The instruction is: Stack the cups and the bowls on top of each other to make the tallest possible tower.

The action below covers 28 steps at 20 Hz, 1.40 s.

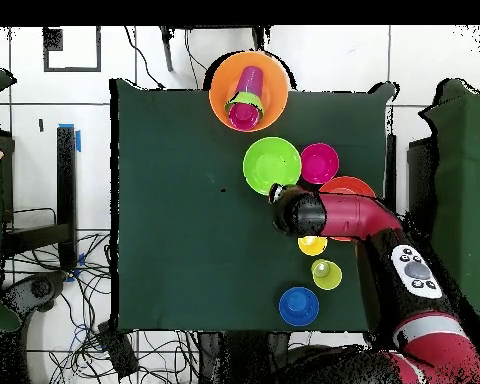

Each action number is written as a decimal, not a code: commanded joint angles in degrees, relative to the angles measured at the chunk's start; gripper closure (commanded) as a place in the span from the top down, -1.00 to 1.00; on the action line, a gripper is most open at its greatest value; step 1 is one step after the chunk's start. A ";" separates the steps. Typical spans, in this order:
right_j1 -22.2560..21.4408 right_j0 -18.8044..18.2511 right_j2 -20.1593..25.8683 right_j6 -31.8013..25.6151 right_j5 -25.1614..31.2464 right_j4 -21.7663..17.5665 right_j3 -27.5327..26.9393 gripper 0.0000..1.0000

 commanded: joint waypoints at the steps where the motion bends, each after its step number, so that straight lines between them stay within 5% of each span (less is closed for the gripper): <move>1: 4.61 2.56 -1.71 2.11 0.27 -2.02 -3.01 1.00; 16: 5.48 1.98 -2.13 -1.83 1.54 -2.33 -5.28 1.00; 17: 5.69 1.85 -1.88 -2.28 1.91 -2.27 -5.67 -1.00; 28: 4.73 2.52 -0.86 -4.13 2.25 -3.03 -6.71 -1.00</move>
